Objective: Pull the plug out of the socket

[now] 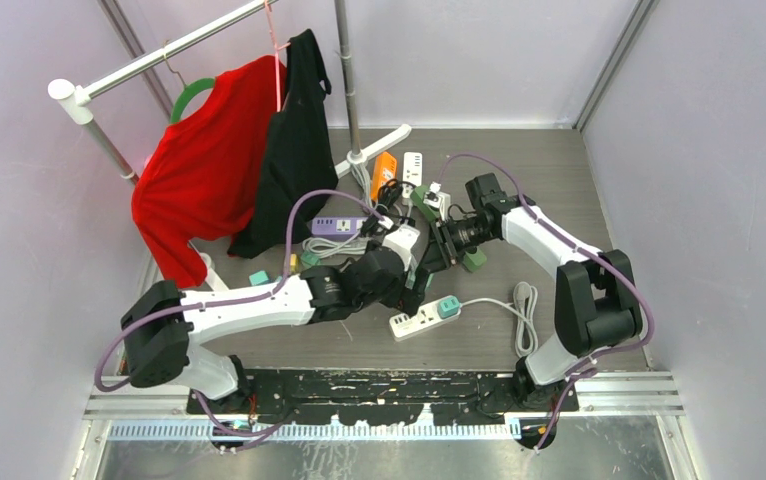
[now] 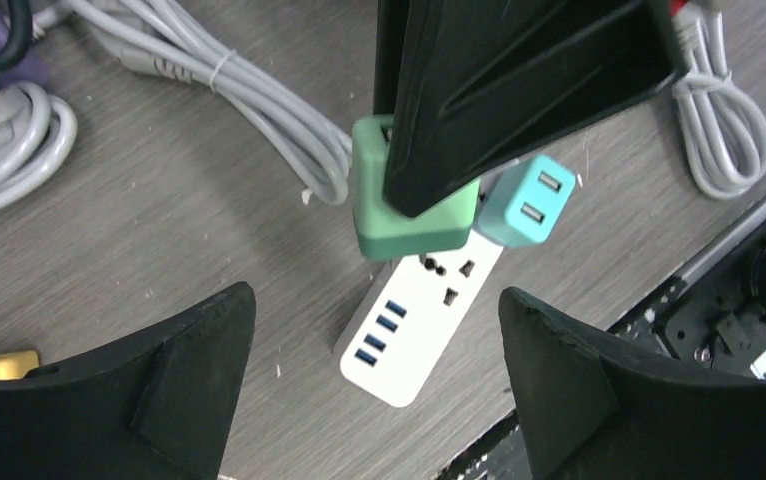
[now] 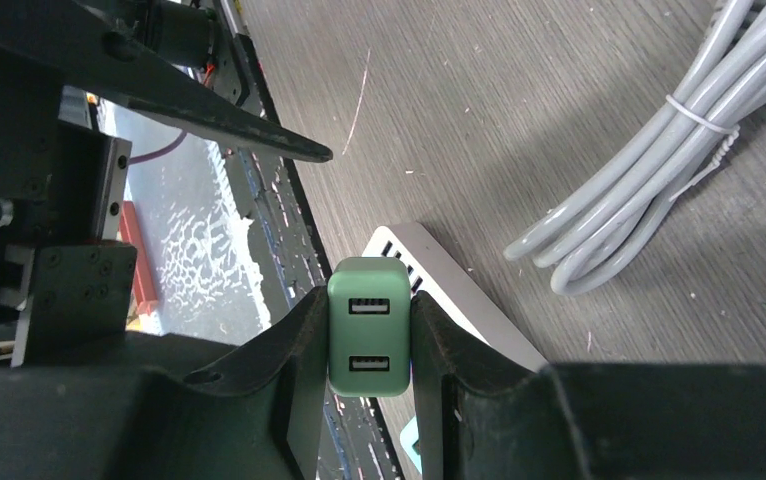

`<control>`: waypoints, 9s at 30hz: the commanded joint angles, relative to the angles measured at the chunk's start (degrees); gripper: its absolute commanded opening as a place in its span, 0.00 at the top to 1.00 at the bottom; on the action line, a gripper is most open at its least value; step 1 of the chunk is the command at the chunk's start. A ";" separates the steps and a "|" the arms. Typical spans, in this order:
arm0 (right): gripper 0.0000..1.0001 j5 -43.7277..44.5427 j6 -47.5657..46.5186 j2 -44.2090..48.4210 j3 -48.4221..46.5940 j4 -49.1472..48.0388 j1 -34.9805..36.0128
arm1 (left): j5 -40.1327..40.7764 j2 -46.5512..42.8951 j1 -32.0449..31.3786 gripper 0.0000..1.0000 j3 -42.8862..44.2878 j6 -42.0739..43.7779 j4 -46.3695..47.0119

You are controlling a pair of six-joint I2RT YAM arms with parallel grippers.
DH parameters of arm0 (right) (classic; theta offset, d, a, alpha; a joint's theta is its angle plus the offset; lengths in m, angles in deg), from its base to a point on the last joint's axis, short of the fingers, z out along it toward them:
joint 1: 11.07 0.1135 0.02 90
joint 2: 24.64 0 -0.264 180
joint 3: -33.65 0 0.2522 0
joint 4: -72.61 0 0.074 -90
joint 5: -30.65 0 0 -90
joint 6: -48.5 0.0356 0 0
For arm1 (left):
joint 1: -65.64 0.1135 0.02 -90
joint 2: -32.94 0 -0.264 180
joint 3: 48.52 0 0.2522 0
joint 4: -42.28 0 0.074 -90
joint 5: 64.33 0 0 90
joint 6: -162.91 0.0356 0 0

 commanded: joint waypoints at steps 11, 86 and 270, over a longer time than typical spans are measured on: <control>0.94 -2.35 2.46 -0.79 -2.37 -1.32 -0.27 | 5.19 8.67 -0.23 0.31 10.94 -0.77 -1.64; 0.34 -0.30 -6.44 -0.53 -2.57 3.34 -1.12 | 27.34 -20.45 9.23 0.97 -26.17 -8.00 -8.68; 0.99 18.95 -90.68 8.59 12.98 22.29 0.40 | -22.62 32.56 3.29 1.00 -36.29 32.83 93.04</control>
